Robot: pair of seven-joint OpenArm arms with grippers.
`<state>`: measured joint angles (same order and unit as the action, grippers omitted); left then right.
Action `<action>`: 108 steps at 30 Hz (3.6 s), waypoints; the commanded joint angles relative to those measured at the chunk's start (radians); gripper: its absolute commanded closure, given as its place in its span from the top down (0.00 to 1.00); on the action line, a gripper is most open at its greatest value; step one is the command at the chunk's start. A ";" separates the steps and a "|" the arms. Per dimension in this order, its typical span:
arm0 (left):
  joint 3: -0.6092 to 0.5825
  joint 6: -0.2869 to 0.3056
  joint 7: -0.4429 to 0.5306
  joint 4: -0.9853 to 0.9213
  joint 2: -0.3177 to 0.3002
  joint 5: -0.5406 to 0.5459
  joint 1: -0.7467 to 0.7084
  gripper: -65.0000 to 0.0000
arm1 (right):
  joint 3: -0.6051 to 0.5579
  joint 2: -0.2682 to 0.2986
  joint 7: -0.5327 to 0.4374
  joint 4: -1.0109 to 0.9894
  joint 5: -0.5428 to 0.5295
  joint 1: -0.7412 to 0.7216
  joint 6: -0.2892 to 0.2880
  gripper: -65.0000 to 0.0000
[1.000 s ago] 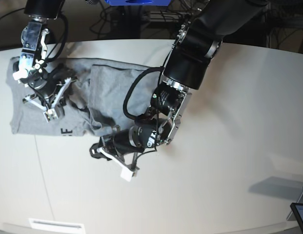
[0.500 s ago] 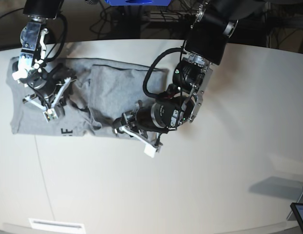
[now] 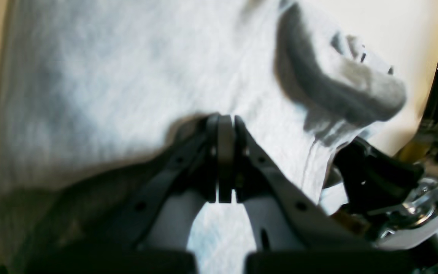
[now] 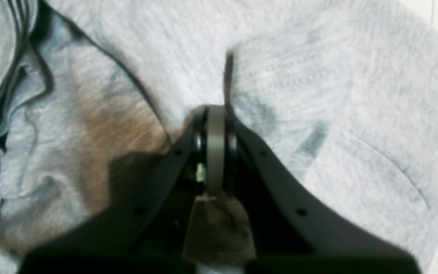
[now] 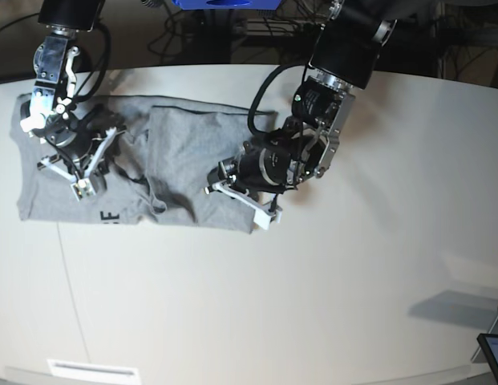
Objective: Fold the T-shirt properly
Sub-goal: 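Open the left gripper and raise it away from the shirt, then move the right gripper to the shirt's side edge and grasp it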
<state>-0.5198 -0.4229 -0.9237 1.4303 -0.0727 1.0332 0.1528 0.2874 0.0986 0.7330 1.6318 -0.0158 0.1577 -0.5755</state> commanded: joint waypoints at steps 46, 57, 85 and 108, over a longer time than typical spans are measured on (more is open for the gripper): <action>0.620 -0.175 -0.211 0.473 -0.339 0.152 -0.146 0.00 | -0.199 0.039 0.078 0.359 0.058 0.019 -0.123 0.24; 0.717 -0.172 -0.208 0.479 -0.408 0.060 -0.270 0.00 | -0.408 0.054 0.083 0.354 0.058 -0.045 -0.123 0.24; 0.725 -0.170 -0.206 0.479 -0.402 0.060 -0.292 0.00 | -0.520 0.028 0.069 -0.120 0.053 -0.321 -0.123 0.00; 0.568 -0.072 -0.205 0.533 -0.290 0.048 -0.252 0.00 | -0.279 0.122 0.127 0.246 0.058 -0.217 -0.061 0.00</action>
<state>0.0429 -0.4988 -1.1366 1.9507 -0.3519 1.0740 -0.1123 0.0082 0.2119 0.8734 1.8584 0.0490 -0.0463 -0.6380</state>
